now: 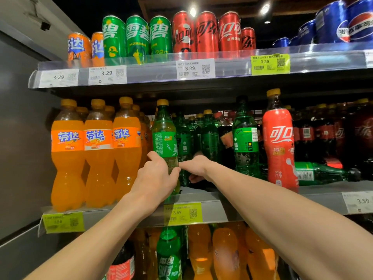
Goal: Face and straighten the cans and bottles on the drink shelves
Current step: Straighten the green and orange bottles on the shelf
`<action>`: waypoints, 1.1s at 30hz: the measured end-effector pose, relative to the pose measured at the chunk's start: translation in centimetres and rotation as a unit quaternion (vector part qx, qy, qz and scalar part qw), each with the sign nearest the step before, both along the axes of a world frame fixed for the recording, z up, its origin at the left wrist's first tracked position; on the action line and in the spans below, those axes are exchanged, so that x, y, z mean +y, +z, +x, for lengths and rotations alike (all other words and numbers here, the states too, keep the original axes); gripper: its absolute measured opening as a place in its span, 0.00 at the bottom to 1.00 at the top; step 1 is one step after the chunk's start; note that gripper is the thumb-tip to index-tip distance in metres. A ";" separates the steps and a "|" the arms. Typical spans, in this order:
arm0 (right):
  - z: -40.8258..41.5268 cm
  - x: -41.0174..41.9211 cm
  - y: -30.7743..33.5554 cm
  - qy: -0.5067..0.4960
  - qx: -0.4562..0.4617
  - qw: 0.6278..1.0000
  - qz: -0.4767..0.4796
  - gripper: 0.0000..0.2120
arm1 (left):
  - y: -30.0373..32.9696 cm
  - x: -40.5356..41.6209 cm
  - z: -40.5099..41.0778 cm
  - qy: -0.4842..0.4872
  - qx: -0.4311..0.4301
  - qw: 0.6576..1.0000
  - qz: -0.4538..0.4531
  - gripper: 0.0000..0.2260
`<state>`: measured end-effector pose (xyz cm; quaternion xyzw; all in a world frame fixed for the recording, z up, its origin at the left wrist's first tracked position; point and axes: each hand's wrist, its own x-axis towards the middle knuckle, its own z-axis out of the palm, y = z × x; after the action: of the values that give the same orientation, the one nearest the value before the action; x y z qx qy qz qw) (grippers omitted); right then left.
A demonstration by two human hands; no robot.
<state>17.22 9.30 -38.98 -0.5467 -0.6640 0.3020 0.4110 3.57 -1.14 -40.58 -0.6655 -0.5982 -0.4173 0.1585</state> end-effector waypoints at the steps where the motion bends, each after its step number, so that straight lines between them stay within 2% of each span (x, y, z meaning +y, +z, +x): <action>1: 0.0 0.0 0.0 -0.003 0.002 1.000 0.001 0.32 | 0.0 0.0 0.0 -0.002 -0.001 1.000 0.001 0.23; 5: 0.4 -0.2 -0.2 -0.007 -0.013 1.000 0.005 0.29 | -0.1 -0.1 0.0 -0.003 -0.006 1.000 -0.004 0.23; 24: 0.8 -1.4 -0.2 0.052 0.036 0.998 0.005 0.42 | -0.3 -0.1 -0.4 -0.024 -0.012 1.000 -0.001 0.20; 29: 0.5 -0.9 -0.2 0.055 0.032 0.998 0.006 0.40 | -0.3 -0.2 -0.5 -0.033 -0.008 0.999 0.005 0.19; 33: 0.4 -1.1 0.0 0.036 -0.010 0.999 0.026 0.33 | -0.3 0.0 -0.5 -0.032 -0.006 0.999 -0.002 0.20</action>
<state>17.62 8.19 -38.99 -0.5146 -0.6950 0.2940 0.4071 3.05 -1.10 -40.86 -0.6825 -0.5781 -0.4246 0.1401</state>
